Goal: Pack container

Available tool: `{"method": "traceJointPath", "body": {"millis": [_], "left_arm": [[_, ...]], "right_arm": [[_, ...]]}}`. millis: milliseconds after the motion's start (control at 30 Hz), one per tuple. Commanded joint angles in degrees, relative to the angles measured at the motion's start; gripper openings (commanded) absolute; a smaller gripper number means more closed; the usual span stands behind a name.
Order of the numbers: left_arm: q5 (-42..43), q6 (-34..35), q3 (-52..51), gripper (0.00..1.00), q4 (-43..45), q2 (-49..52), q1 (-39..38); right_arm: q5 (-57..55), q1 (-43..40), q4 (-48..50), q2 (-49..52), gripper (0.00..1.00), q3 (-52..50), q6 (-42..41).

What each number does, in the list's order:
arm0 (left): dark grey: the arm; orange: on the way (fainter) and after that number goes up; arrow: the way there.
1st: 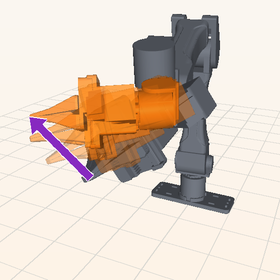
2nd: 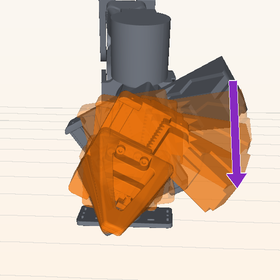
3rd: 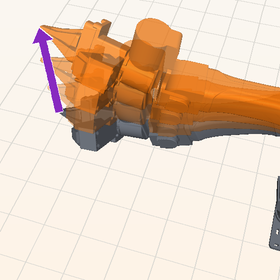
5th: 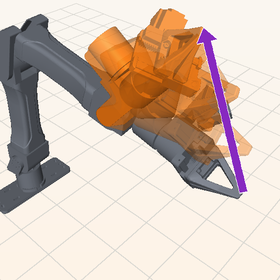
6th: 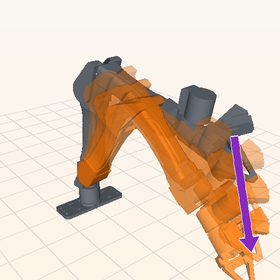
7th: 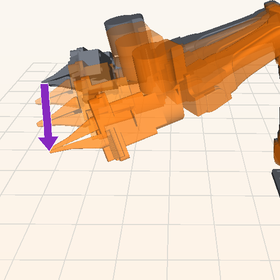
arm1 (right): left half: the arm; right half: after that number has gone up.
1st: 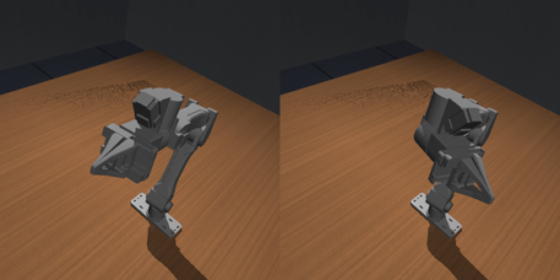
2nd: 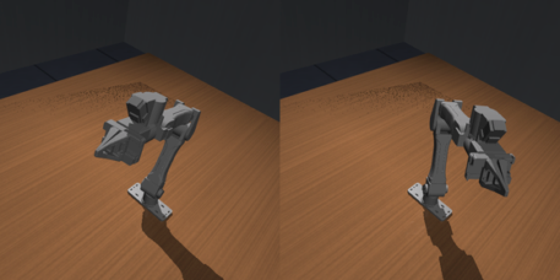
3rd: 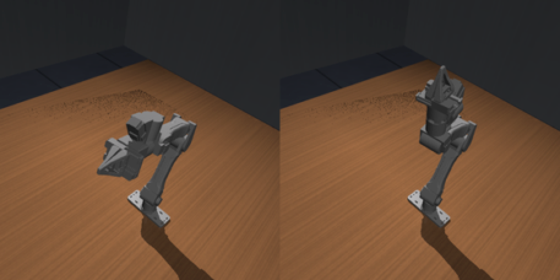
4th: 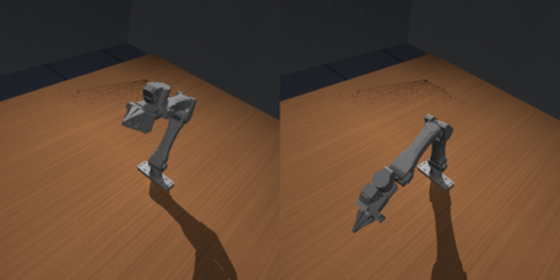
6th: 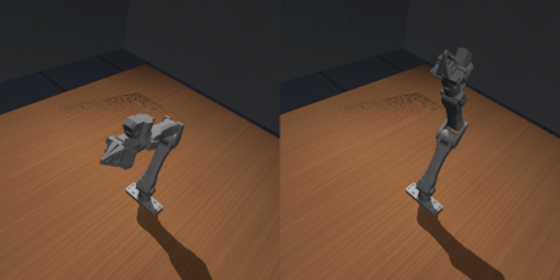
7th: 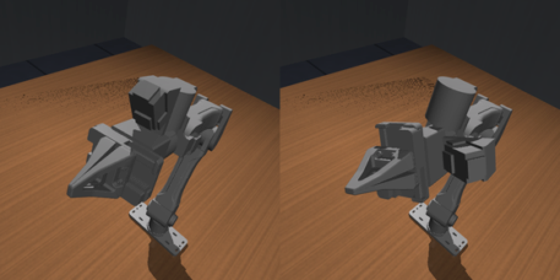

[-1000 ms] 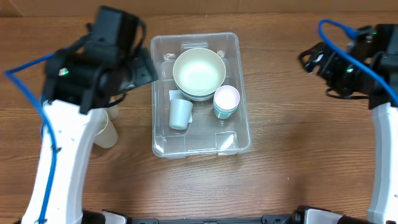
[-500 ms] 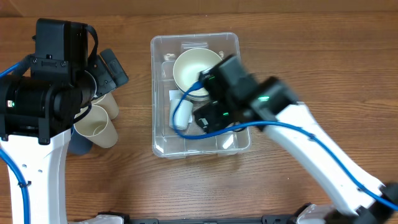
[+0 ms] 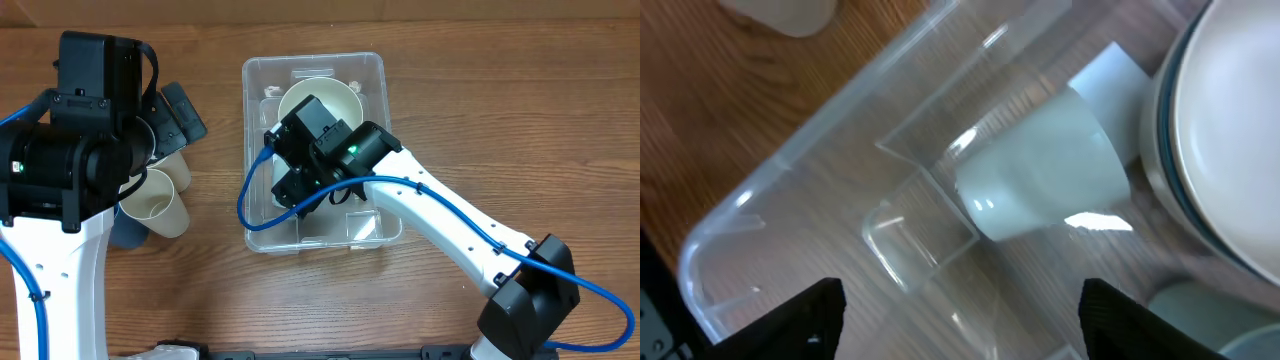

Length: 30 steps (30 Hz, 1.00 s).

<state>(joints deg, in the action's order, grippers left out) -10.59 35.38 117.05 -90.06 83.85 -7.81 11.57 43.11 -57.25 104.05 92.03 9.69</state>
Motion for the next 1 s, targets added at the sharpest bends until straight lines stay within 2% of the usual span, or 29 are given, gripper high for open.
{"method": "traceJointPath", "body": {"millis": [0, 500, 967], "left_arm": [[-0.8, -1.1, 0.7, 1.00, 0.1, 0.2, 0.3], [-0.8, -1.1, 0.7, 1.00, -0.2, 0.3, 0.3], [-0.8, -1.1, 0.7, 1.00, 0.0, 0.3, 0.3]], "right_arm": [[2.2, -0.4, 1.7, 0.0, 0.77, 0.6, 1.3], [4.8, -1.9, 4.8, 7.3, 0.78, 0.6, 12.9], [10.7, -7.3, 7.0, 7.4, 0.86, 0.6, 13.3]]}}
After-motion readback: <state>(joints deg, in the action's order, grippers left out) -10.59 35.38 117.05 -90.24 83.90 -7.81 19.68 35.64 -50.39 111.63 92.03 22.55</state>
